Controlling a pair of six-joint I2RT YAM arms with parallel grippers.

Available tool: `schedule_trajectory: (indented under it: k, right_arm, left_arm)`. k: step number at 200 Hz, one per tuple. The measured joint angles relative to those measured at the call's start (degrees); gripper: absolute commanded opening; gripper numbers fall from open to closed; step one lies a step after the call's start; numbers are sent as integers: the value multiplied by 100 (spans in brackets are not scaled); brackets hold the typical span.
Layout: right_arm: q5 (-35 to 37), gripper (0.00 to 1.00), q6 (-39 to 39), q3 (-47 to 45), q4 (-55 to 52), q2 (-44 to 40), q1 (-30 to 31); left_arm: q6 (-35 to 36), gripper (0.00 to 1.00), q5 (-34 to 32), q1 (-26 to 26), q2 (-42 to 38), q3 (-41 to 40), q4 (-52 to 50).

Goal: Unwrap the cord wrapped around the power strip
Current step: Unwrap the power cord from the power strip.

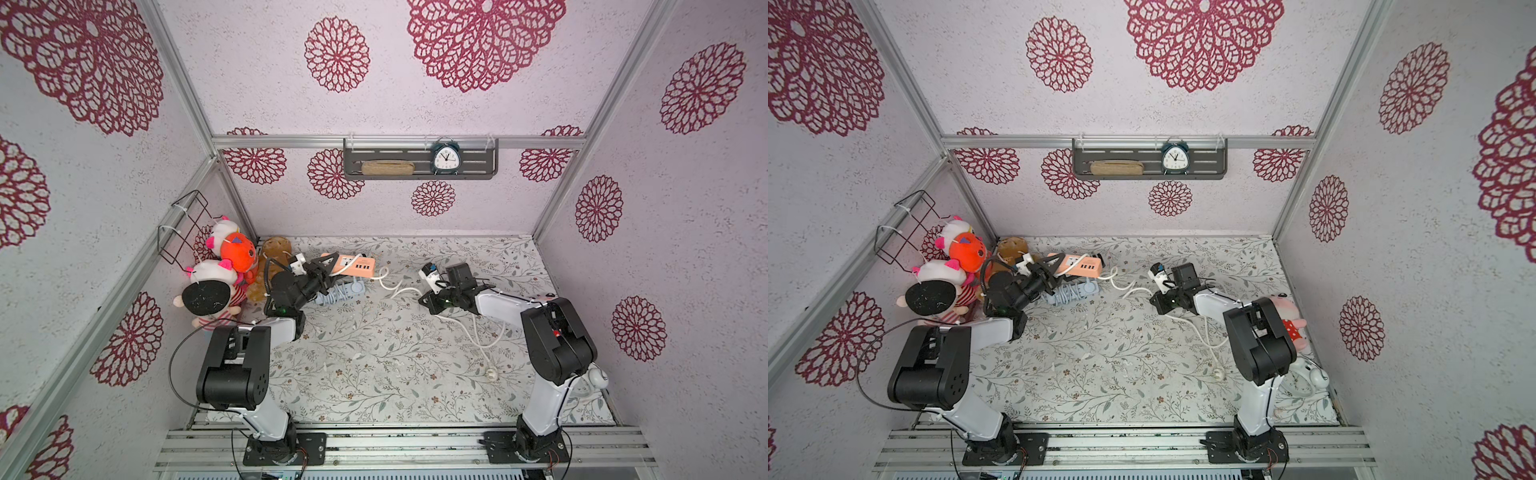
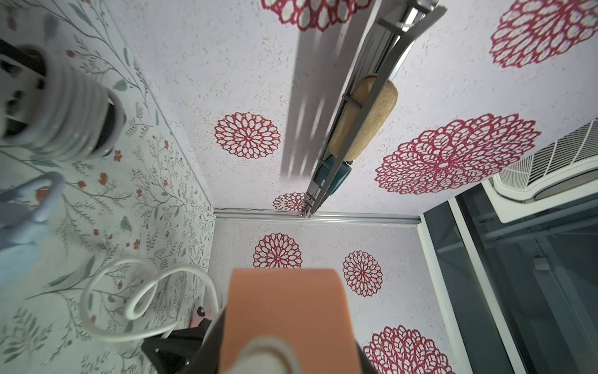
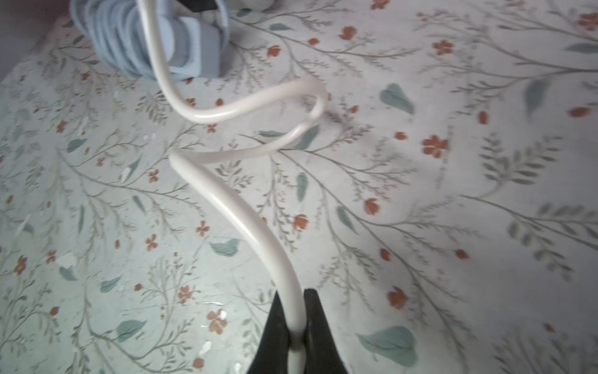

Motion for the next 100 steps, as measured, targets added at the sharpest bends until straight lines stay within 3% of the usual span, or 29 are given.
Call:
schedule_trajectory:
  k: [46, 100]
  right_arm:
    - [525, 0, 201, -146, 2, 0, -787]
    - [693, 0, 450, -251, 61, -11, -1331]
  left_arm:
    - [52, 0, 46, 901, -1027, -439, -361]
    - [601, 0, 227, 1954, -2546, -636, -1932]
